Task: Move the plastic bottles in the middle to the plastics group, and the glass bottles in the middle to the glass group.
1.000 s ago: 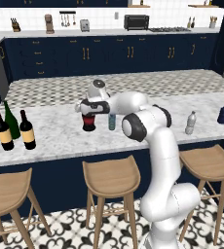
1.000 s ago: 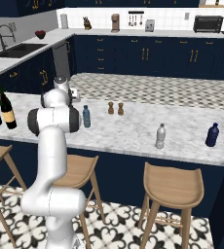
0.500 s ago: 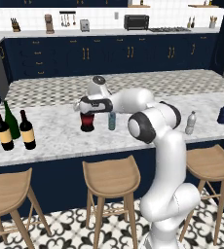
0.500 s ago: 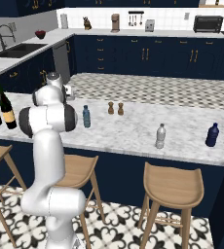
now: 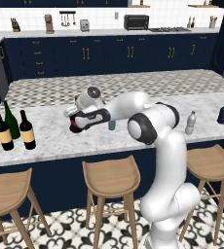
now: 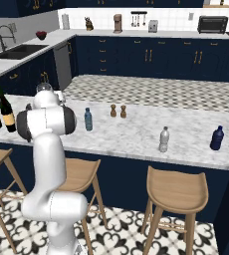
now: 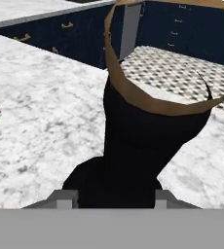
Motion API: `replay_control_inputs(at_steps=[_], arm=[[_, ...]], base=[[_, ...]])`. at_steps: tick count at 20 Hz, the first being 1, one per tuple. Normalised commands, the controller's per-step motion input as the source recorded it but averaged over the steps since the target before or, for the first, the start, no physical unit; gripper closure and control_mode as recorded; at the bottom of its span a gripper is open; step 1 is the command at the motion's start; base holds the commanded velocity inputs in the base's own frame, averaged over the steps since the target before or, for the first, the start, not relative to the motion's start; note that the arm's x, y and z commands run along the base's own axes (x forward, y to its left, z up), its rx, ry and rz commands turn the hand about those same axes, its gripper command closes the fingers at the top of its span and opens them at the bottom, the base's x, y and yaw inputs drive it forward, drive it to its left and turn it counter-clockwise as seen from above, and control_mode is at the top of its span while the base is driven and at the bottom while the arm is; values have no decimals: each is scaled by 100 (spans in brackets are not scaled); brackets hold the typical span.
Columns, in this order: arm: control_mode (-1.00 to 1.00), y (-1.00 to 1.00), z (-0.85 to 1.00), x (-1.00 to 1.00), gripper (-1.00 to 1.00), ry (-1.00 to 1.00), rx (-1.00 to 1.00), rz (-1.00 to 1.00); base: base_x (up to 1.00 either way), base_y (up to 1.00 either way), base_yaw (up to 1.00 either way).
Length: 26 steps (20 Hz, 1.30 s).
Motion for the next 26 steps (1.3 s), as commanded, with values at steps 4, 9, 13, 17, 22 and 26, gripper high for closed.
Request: replay_control_inputs(at_steps=[4, 9, 13, 17, 22, 26], arm=[[-100, 71, 38, -9, 100, 13, 0, 16], [-100, 37, 11, 0, 100, 27, 0, 14], [-100, 26, 0, 3, 100, 23, 0, 5], [-100, 24, 0, 0, 100, 1, 0, 7], [-100, 44, -6, 1, 100, 0, 0, 6], [-100, 29, -9, 0, 100, -3, 0, 5]], base=[[0, 0, 0], [0, 0, 0], [0, 0, 0], [0, 0, 0], [0, 0, 0], [0, 0, 0]])
